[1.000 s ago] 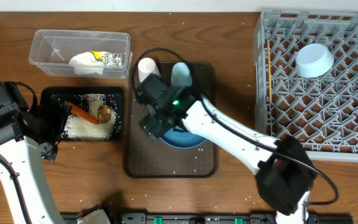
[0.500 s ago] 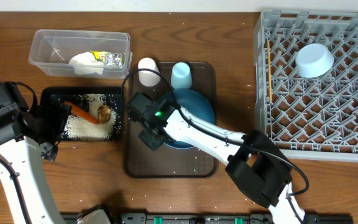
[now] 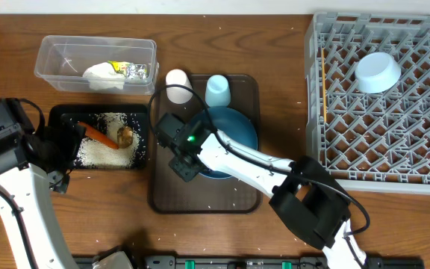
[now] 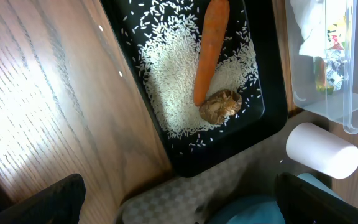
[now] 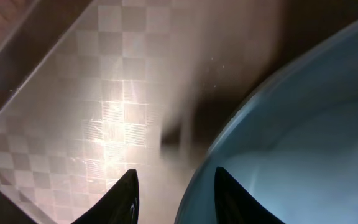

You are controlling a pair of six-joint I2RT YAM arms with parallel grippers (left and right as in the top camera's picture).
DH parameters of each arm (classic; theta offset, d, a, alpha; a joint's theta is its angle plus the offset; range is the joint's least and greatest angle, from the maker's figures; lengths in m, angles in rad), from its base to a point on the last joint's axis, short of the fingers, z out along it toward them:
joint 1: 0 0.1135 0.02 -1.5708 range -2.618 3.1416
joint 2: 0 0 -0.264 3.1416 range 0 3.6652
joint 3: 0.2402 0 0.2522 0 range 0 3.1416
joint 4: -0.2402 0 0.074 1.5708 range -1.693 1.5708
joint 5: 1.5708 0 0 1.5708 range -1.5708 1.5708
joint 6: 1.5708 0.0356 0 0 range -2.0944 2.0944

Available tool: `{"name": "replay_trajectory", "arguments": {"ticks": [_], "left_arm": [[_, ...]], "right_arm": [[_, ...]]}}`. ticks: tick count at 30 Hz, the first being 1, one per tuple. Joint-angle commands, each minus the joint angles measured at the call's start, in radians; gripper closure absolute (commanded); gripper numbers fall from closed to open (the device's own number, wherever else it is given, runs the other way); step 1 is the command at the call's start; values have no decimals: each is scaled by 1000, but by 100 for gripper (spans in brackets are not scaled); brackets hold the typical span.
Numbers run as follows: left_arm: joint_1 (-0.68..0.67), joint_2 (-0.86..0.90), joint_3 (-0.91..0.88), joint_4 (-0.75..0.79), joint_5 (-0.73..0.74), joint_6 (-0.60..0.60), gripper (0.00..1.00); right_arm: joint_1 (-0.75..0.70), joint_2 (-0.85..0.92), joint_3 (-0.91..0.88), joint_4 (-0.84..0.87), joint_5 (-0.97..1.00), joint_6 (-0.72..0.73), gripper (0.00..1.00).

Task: Sort waste into correct bins and load items into the dishwasher rack
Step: 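Grip the blue plate's rim with the right gripper, then lift the blue plate and carry it over the grey rack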

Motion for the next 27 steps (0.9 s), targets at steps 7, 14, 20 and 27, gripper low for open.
{"name": "replay_trajectory", "arguments": {"ticks": [7, 14, 20, 27], "left_arm": [[4, -7, 0, -5, -6, -9, 2], [4, -7, 0, -5, -6, -9, 2], [4, -7, 0, -5, -6, -9, 2], [4, -7, 0, -5, -6, -9, 2]], "right_arm": [[6, 7, -56, 38, 18, 38, 79], [6, 6, -53, 42, 15, 57, 99], [2, -6, 19, -4, -86, 56, 99], [-3, -100, 98, -83, -129, 109, 99]]}}
